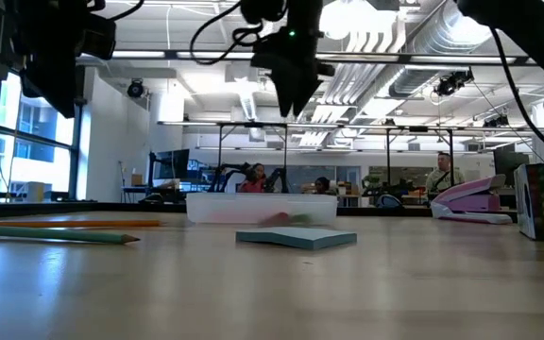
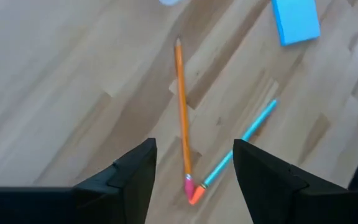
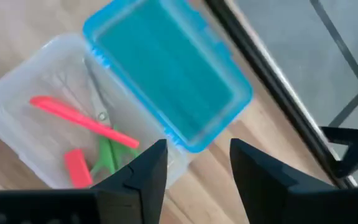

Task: Pack school essentials
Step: Put the yellow pencil into the blue supply box

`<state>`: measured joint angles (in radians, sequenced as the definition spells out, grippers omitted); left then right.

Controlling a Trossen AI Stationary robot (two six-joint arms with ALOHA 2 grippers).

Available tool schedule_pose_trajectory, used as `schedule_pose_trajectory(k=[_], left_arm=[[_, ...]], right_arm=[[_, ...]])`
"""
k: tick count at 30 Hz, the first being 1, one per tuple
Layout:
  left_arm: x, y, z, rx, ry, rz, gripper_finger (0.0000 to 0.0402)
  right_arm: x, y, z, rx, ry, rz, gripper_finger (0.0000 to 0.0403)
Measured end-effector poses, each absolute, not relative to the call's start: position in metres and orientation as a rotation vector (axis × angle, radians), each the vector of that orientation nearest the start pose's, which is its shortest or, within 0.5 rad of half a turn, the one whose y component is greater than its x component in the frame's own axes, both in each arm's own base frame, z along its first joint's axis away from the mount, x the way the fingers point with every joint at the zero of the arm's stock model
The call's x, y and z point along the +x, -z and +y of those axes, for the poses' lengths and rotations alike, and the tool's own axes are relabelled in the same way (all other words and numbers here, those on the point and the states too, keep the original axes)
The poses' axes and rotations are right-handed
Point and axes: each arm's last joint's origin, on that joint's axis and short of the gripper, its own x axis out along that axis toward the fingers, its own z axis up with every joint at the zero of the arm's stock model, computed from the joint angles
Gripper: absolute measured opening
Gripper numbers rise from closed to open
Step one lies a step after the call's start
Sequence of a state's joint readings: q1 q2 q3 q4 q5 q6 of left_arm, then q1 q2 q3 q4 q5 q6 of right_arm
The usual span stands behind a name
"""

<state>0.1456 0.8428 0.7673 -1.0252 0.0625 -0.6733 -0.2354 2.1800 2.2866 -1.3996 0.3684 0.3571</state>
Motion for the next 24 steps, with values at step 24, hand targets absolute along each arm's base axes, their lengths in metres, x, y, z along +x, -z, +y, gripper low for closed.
schedule_pose_trajectory(k=[24], left_arm=[[0.181, -0.203, -0.037, -0.68, -0.632, 1.359, 0.0174]], right_arm=[[0.375, -0.364, -0.144, 0.188, 0.761, 1.135, 0.0162]])
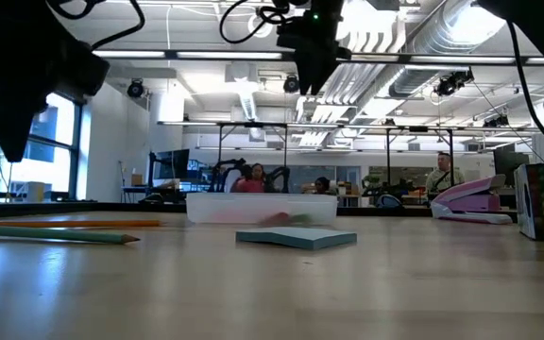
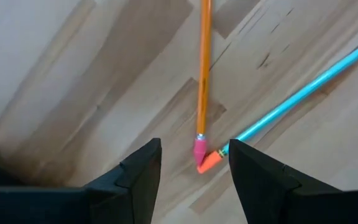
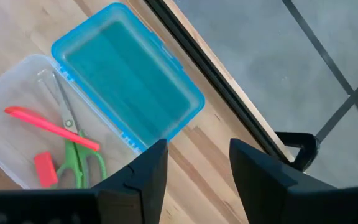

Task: Pack school essentials
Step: Put the yellow pencil into the blue supply box

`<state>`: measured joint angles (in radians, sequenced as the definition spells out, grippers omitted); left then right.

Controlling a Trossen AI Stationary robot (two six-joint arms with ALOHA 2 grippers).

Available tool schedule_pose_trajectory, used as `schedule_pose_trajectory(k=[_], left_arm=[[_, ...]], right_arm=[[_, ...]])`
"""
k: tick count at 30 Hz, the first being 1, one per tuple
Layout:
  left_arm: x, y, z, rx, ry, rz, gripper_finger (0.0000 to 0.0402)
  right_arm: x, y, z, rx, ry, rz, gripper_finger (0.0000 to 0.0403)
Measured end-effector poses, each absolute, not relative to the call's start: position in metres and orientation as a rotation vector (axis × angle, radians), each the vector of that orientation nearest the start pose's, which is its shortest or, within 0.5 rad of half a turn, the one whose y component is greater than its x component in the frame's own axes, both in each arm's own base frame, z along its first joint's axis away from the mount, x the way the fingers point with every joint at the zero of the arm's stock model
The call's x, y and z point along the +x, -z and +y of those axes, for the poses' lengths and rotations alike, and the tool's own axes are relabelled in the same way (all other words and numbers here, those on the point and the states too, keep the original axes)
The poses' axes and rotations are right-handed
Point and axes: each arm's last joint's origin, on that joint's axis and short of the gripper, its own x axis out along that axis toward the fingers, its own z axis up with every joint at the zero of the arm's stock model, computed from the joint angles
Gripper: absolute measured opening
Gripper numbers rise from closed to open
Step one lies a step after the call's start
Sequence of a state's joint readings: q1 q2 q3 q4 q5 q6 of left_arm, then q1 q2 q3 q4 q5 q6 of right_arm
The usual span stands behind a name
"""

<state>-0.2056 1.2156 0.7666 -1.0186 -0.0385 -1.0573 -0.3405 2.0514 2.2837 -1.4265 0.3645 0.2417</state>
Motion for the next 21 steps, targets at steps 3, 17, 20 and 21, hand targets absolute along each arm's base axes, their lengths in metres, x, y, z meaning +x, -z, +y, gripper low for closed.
schedule_pose_trajectory(k=[3, 17, 20, 21], left_arm=[[0.187, -0.195, -0.041, -0.701, -0.652, 1.383, 0.0174], [0.202, -0.162, -0.05, -0.713, -0.763, 1.516, 0.0174], [0.204, -0.157, -0.051, -0.71, -0.771, 1.538, 0.0174], [0.205, -0.155, -0.051, -0.71, -0.766, 1.546, 0.0174]], right_arm=[[0.375, -0.363, -0.144, 0.176, 0.752, 1.151, 0.0162], [0.374, -0.363, -0.144, 0.172, 0.749, 1.158, 0.0162], [0.374, -0.363, -0.144, 0.172, 0.749, 1.158, 0.0162], [0.374, -0.363, -0.144, 0.169, 0.747, 1.159, 0.0162]])
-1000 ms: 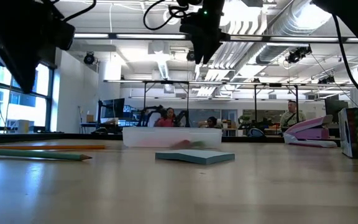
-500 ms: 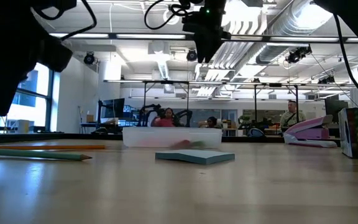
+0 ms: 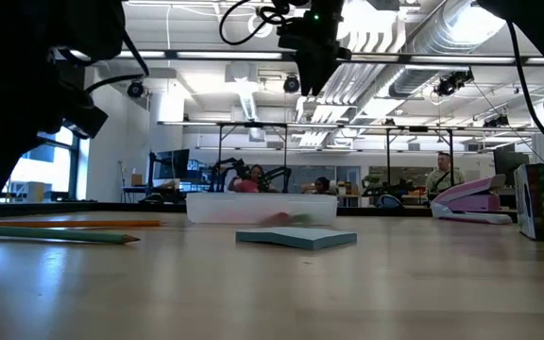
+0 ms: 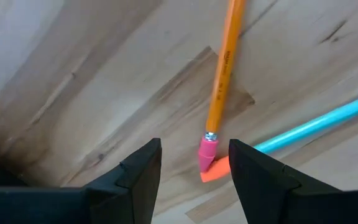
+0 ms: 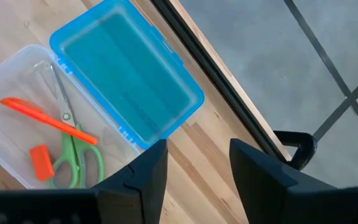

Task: Pack school essentials
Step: Put the yellow pencil into the blue supply box

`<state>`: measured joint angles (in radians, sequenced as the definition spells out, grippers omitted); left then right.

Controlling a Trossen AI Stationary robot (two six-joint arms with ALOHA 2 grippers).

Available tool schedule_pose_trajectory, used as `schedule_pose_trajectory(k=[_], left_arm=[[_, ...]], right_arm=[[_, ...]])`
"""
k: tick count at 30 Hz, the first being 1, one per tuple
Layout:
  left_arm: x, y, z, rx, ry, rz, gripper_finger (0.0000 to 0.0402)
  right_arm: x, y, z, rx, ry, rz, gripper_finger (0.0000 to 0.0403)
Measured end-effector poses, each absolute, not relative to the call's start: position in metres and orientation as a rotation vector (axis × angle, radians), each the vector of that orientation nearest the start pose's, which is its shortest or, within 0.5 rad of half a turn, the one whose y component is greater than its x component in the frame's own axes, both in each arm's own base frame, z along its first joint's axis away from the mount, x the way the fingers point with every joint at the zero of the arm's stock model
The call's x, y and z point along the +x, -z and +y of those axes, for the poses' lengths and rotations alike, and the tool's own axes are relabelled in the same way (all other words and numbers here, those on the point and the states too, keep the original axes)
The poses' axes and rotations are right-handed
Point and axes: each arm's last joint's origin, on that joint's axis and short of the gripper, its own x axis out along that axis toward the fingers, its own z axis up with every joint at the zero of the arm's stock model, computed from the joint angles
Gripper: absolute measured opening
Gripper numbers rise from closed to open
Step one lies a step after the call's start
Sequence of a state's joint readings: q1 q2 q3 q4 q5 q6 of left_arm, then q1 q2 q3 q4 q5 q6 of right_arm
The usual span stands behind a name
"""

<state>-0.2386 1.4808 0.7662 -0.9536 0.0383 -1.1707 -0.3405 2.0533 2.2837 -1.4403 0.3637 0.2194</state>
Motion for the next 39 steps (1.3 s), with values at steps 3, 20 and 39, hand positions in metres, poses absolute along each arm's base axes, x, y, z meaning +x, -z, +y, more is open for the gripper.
schedule_pose_trajectory(k=[3, 20, 39], left_arm=[[0.208, -0.152, -0.052, -0.714, -0.744, 1.544, 0.0174], [0.218, -0.128, -0.054, -0.631, -0.737, 1.617, 0.0157], [0.223, -0.125, -0.051, -0.604, -0.66, 1.621, 0.0016]], right_arm=[[0.374, -0.363, -0.144, 0.168, 0.746, 1.16, 0.0162], [0.374, -0.363, -0.144, 0.166, 0.745, 1.161, 0.0162], [0.374, -0.362, -0.143, 0.168, 0.746, 1.17, 0.0162]])
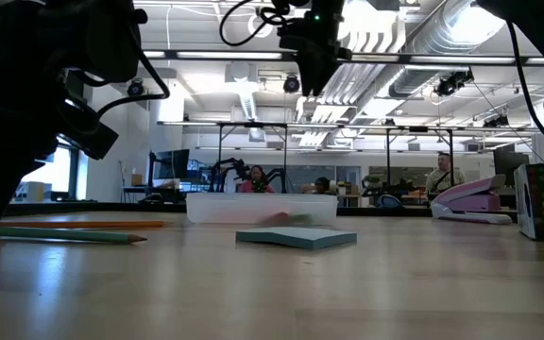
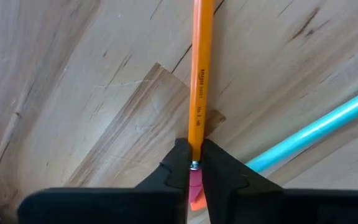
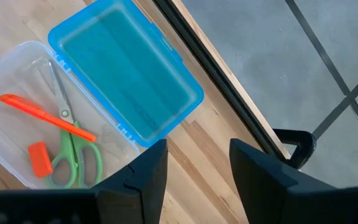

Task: Pack school essentials
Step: Put the yellow pencil into the blue supply box

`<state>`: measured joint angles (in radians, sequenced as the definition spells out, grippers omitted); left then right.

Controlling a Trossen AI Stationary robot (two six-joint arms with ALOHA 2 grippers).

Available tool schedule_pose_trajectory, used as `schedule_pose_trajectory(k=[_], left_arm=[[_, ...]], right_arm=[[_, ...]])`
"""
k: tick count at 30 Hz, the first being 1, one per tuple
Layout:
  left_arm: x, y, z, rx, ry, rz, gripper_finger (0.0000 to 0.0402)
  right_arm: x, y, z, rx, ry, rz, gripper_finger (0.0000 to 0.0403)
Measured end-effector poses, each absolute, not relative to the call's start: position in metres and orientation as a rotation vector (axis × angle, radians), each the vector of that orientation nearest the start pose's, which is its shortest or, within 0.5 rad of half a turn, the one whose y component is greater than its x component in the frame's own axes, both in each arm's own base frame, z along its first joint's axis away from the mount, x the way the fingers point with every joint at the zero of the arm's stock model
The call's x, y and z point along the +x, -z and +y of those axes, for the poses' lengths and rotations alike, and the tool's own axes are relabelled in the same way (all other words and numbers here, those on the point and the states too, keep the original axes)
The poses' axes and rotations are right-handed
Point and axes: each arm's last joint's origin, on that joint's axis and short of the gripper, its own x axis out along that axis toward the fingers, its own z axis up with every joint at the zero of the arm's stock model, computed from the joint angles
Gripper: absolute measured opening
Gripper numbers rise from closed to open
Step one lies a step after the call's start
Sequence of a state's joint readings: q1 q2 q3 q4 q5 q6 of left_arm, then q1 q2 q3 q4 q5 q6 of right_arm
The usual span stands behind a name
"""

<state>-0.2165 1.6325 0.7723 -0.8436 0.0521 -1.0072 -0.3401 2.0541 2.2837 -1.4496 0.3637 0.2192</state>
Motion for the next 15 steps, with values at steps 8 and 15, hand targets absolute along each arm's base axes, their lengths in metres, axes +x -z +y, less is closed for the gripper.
schedule_pose_trajectory(k=[8, 15], left_arm=[[0.222, -0.127, -0.051, -0.577, -0.635, 1.61, 0.0016], [0.22, -0.144, -0.047, -0.54, -0.629, 1.489, 0.0015]], right_arm=[[0.373, -0.362, -0.143, 0.174, 0.751, 1.175, 0.0162], [0.373, -0.362, -0.144, 0.175, 0.754, 1.174, 0.0162]])
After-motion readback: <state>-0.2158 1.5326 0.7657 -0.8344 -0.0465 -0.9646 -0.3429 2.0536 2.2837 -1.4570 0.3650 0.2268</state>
